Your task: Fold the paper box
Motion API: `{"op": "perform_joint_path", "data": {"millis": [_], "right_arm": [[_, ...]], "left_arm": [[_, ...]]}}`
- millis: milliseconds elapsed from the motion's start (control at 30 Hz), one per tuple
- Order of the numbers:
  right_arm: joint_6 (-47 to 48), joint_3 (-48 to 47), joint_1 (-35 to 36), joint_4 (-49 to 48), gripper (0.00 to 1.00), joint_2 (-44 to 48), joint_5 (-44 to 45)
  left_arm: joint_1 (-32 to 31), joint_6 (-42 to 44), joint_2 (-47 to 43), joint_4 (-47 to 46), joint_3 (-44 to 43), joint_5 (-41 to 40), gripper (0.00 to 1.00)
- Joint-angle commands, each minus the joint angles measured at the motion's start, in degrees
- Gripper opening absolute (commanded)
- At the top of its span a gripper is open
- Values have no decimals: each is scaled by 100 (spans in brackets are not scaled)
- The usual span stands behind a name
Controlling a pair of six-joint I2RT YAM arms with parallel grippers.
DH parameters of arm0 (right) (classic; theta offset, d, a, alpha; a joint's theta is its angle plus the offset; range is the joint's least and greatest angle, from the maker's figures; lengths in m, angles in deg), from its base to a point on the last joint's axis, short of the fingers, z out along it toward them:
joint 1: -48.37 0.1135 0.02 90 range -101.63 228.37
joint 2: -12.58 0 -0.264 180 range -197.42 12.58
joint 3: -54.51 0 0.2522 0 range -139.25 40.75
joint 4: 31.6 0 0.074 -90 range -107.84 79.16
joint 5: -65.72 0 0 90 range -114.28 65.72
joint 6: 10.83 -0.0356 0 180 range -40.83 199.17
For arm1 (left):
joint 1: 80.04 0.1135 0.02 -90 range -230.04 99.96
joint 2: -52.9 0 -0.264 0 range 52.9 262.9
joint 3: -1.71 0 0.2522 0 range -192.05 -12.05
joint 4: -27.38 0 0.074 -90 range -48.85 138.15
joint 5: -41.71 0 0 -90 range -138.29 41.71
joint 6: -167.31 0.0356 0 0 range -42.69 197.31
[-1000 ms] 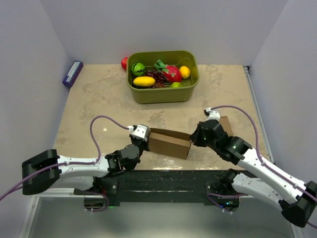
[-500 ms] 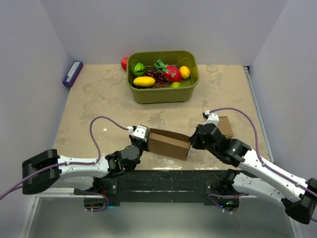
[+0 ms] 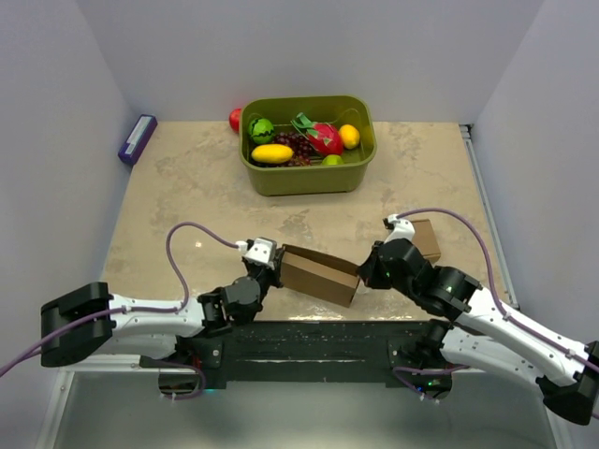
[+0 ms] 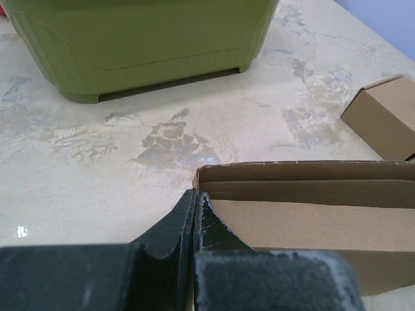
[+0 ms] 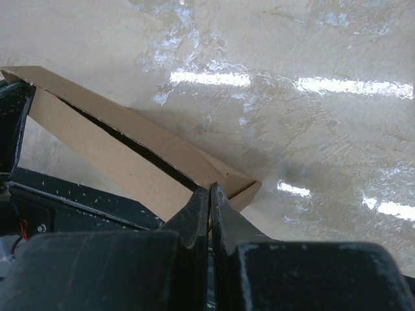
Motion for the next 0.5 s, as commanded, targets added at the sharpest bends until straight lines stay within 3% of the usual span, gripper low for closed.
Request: {"op": "perform_joint_path", "data": {"millis": [0, 67, 133, 167, 233, 267, 467], "right_arm": [[-178, 325, 139, 746, 0, -229, -818], [-117, 273, 139, 543, 7, -255, -801], [171, 80, 139, 314, 32, -203, -757], [304, -17, 139, 287, 49, -176, -705], [672, -351, 130, 331, 61, -115, -503], [814, -456, 138, 357, 76, -97, -458], [2167, -932, 139, -150, 92, -228, -544]], "left_arm": [[-161, -326, 79, 216, 295, 492, 0], [-153, -283, 27, 119, 356, 580, 0], [-162, -143, -104, -205, 531, 702, 0], [-162, -98, -149, -302, 611, 738, 0], [-162, 130, -298, -619, 830, 860, 0], [-162, 200, -359, -698, 892, 905, 0], [-162, 605, -694, -857, 1077, 1300, 0]]}}
